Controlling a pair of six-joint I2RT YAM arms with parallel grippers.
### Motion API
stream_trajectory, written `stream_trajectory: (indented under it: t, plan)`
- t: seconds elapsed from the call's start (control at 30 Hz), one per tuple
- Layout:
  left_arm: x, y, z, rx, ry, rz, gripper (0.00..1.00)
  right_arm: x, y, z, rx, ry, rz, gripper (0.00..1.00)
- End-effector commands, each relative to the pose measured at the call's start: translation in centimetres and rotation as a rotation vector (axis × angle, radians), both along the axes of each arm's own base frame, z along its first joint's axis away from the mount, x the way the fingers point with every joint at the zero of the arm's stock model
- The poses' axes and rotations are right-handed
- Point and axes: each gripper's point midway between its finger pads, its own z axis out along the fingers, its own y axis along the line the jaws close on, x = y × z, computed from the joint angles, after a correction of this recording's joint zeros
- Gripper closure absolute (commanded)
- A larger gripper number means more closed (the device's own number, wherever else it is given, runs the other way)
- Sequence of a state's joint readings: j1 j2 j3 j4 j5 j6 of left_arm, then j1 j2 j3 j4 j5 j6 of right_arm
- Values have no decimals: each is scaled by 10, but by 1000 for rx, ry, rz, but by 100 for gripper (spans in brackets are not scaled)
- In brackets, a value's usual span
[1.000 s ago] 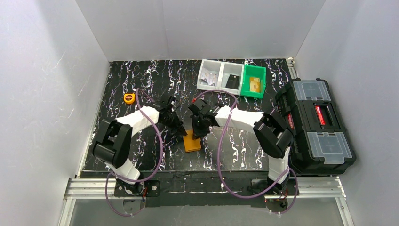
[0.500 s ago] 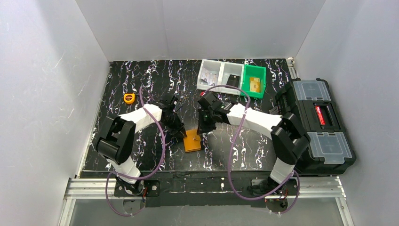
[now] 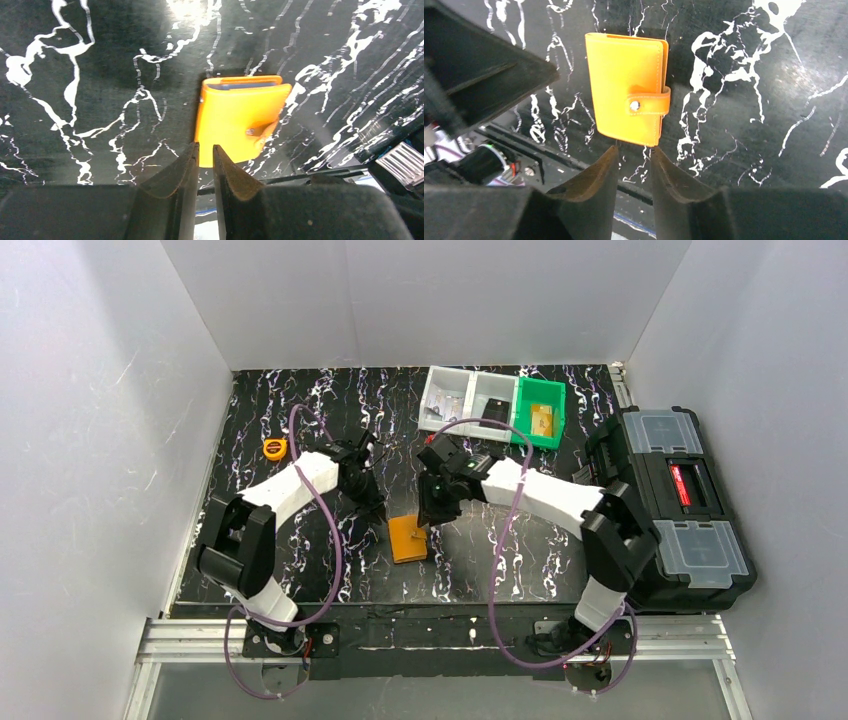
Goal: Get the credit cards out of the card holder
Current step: Open the card holder at the center of the board.
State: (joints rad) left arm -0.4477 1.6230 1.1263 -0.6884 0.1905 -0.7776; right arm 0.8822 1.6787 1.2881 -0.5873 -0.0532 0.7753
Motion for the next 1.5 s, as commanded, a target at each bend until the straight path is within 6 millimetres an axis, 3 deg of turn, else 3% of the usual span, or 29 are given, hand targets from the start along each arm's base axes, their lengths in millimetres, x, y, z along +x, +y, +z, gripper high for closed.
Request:
stream_trajectory:
  t: [0.0,0.1,0.33,0.67,0.83,1.13,1.3,1.47]
  plan:
    - [-13,22,2,27,8,49,85,1,13,-9,-69,-5,48,57]
    - [-16,27,0,27,18,54,86,6,21,-16,-117,-23,63,50]
    - [-23,31,-6,15,36,72,86,12,29,-38,-227,-29,81,45]
    - [-25,29,-11,0,54,76,87,9,20,-60,-342,-28,89,49]
    - [-24,26,-12,-12,64,75,88,8,19,-64,-351,-25,91,58]
    - [-25,25,-12,-19,66,72,88,10,16,-46,-318,-68,70,99]
    - [-25,25,-6,-26,48,57,86,10,11,-21,-275,-105,42,99]
    - [-25,26,5,-31,12,31,75,6,3,16,-196,-147,12,99]
